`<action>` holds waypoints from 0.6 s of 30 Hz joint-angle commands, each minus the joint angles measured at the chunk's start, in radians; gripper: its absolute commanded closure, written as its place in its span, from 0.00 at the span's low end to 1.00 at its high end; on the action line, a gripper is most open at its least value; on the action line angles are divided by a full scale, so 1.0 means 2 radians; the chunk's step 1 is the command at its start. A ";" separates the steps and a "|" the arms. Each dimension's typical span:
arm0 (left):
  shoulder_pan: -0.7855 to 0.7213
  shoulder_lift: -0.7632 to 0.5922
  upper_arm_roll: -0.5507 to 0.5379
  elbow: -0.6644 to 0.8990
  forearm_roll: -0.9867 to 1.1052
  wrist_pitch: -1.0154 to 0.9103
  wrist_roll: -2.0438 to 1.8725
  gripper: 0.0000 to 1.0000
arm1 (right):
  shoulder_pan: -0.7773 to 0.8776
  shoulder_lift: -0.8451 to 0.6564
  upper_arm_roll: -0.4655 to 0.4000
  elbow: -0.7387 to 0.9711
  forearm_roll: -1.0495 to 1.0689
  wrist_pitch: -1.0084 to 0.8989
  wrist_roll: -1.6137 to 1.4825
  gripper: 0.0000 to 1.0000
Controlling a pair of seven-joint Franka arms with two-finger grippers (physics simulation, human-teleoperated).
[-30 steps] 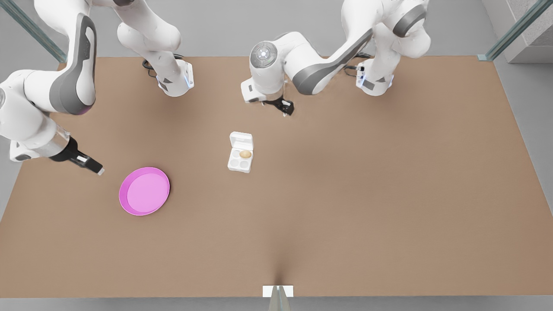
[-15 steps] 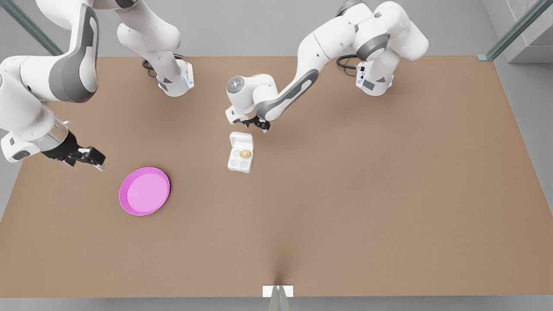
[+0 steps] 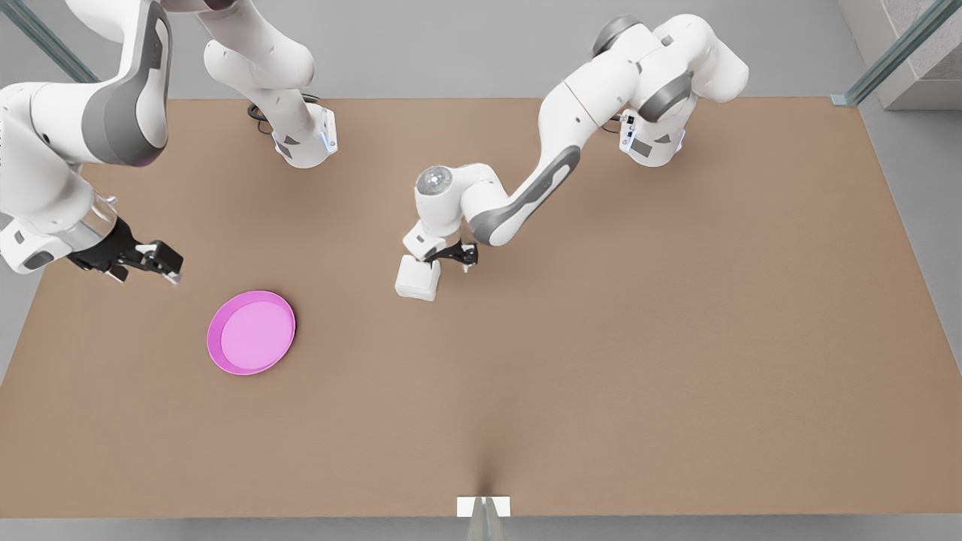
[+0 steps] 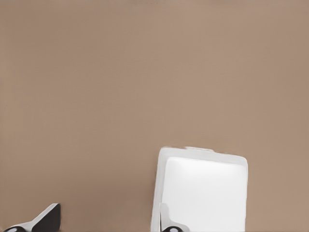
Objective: Pack egg into the box and close the box lid
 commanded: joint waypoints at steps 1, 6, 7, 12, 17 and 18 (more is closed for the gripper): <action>0.038 -0.031 -0.003 0.000 -0.003 -0.039 -0.002 0.00 | 0.000 0.000 0.000 0.000 0.000 -0.005 -0.033 0.00; 0.263 -0.149 -0.017 0.017 -0.027 -0.248 0.348 0.00 | 0.002 0.001 0.000 -0.005 -0.001 -0.012 -0.032 0.00; 0.286 -0.166 -0.018 0.025 -0.030 -0.310 0.344 0.00 | 0.001 0.002 0.000 -0.005 -0.001 -0.011 -0.032 0.00; 0.377 -0.328 0.054 -0.090 -0.206 -0.270 0.547 0.00 | 0.005 0.003 0.000 -0.004 -0.001 -0.008 -0.032 0.00; 0.380 -0.317 0.053 -0.078 -0.206 -0.297 0.545 0.00 | 0.007 0.001 0.002 -0.001 -0.001 -0.010 -0.034 0.00; 0.377 -0.316 0.053 -0.078 -0.205 -0.296 0.545 0.00 | 0.008 0.000 0.003 0.000 -0.001 -0.013 -0.034 0.00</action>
